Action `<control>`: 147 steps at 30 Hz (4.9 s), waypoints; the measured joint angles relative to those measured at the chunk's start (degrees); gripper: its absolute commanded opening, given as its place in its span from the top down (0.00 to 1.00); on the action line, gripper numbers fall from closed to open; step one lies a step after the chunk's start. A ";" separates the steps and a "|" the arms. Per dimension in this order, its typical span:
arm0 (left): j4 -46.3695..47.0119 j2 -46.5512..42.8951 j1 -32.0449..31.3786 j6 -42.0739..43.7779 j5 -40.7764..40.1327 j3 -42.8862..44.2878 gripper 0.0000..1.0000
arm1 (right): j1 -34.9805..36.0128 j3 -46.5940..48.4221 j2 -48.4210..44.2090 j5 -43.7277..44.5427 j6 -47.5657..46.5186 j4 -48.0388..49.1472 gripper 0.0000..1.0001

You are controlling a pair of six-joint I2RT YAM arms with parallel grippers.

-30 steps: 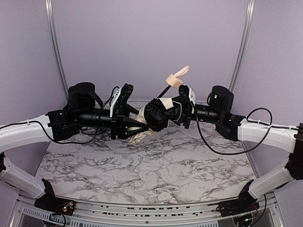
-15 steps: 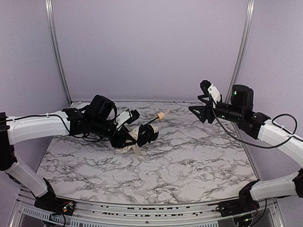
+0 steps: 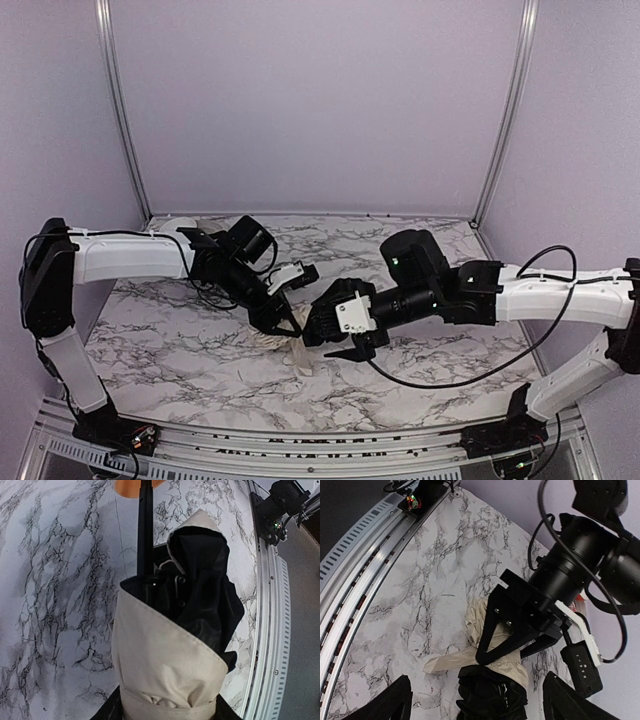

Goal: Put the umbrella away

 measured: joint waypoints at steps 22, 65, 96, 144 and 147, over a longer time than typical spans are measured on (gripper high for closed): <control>-5.27 0.26 -1.62 3.74 6.47 1.22 1.00 | 2.34 0.37 17.64 17.22 -16.35 11.54 0.24; 9.62 -10.08 -2.69 -1.44 -0.55 -2.21 0.23 | 4.33 -13.84 9.73 21.38 -18.75 41.46 1.00; 19.71 -9.35 -2.99 2.84 -1.05 -7.89 0.22 | 6.84 -20.17 9.68 31.04 -27.82 51.76 1.00; 18.93 6.38 -1.62 13.44 -1.31 4.17 0.64 | -4.28 -20.11 14.88 24.37 -29.33 54.55 1.00; 18.01 6.93 -1.66 14.10 -1.11 4.96 0.70 | -4.55 -20.13 14.47 24.24 -28.59 53.59 1.00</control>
